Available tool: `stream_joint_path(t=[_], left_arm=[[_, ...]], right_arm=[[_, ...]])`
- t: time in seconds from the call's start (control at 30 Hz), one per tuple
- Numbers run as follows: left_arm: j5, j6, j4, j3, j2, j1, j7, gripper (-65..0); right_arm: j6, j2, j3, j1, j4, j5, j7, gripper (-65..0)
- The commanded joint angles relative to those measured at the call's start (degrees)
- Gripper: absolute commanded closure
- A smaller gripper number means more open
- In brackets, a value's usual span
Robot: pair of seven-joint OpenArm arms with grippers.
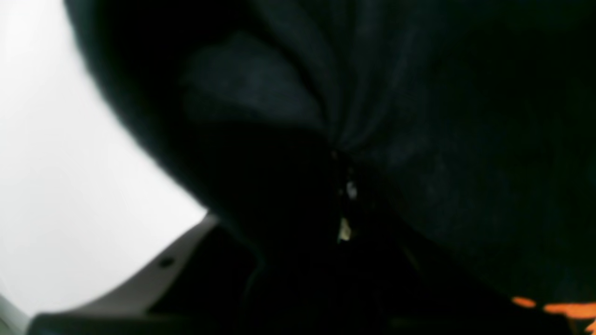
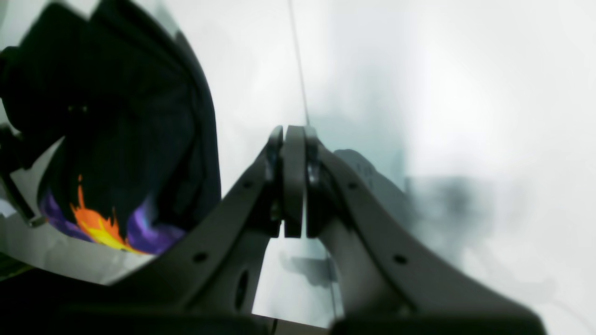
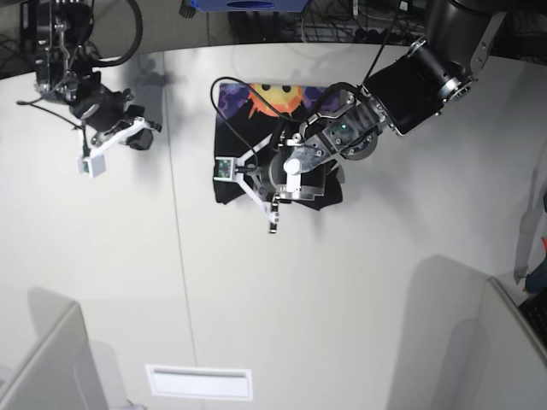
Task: Fold the T-shirt properly
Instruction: 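Fold the bundle over with the left gripper and release it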
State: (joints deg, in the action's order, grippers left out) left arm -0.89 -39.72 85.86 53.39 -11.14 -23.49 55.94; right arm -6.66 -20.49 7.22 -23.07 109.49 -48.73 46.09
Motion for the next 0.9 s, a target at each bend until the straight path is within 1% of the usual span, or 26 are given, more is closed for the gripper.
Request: stream_joint_path(t=[0.0,0.27,0.43,0.67,0.7,0.77,0.87], left_arm=[[-0.83,-0.28,0.42,-0.33,-0.16,-0.82,0.89,0.0],[-0.92,-0.28,0.33,-0.51,-0.34,0.41,0.98,0.0],[-1.18,-0.28,0.33,-0.51,-0.07,0.06,5.02,0.0],[-0.92,-0.28,0.95,-0.59,0.02,-1.53,5.11,0.0],[-0.92,-0.28,0.95,-0.59,0.02,-1.79,5.11,-1.8],[-1.0,-0.28,0.95,-0.68,0.1,-2.14,4.94,-16.5],[-0.74,-0.28,1.39,-1.56,0.98,-3.11,4.76,-33.7]], right_arm=[[0.28,-0.65,0.29,0.34,0.88,-0.46,-0.85,0.0],[0.28,-0.65,0.12,0.87,0.88,-0.46,-0.85,0.0],[0.28,-0.65,0.12,0.87,0.88,-0.46,-0.85,0.0],[0.28,-0.65,-0.06,0.7,0.88,-0.46,-0.5,0.0],[0.28,-0.65,-0.06,0.7,0.88,-0.46,-0.5,0.0],[0.28,-0.56,-0.06,0.61,0.88,-0.46,-0.5,0.0],[0.28,0.84,-0.15,0.43,0.97,-0.46,-0.5,0.0]])
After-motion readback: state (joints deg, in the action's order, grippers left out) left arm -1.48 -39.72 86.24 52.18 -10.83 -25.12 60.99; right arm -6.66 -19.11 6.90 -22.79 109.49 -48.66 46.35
